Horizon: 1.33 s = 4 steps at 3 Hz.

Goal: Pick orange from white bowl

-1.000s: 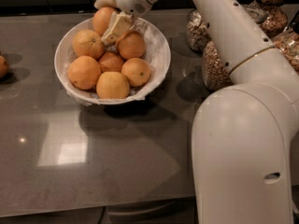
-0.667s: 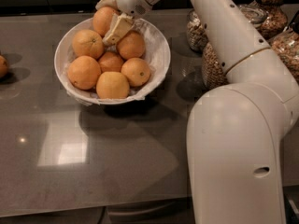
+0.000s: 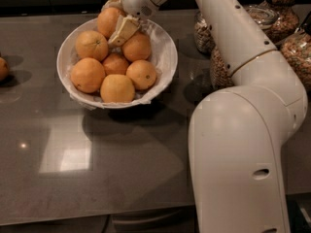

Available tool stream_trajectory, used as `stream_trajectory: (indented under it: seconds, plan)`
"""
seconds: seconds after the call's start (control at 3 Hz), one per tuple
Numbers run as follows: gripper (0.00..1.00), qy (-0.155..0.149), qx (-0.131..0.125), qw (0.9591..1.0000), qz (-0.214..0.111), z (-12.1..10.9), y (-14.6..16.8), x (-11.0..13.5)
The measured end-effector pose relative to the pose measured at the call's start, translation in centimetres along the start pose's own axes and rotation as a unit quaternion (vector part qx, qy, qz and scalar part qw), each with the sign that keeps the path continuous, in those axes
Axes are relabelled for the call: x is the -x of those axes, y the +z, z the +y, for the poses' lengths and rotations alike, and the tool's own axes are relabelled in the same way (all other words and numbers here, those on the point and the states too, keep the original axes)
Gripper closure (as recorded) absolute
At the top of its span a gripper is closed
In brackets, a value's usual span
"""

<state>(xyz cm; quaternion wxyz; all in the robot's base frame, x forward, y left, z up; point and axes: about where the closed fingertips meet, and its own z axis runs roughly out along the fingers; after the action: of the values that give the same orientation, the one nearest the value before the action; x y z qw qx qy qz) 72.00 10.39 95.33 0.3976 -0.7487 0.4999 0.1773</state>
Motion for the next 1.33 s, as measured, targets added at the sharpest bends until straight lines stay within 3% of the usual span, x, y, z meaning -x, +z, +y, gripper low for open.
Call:
stream_trajectory:
  seconds: [0.67,1.33]
  plan:
    - [0.97,0.0,0.0,1.0,0.0,-0.01,-0.01,0.02]
    - [1.0,0.005,-0.001,0.9998,-0.02,-0.69,-0.02,0.31]
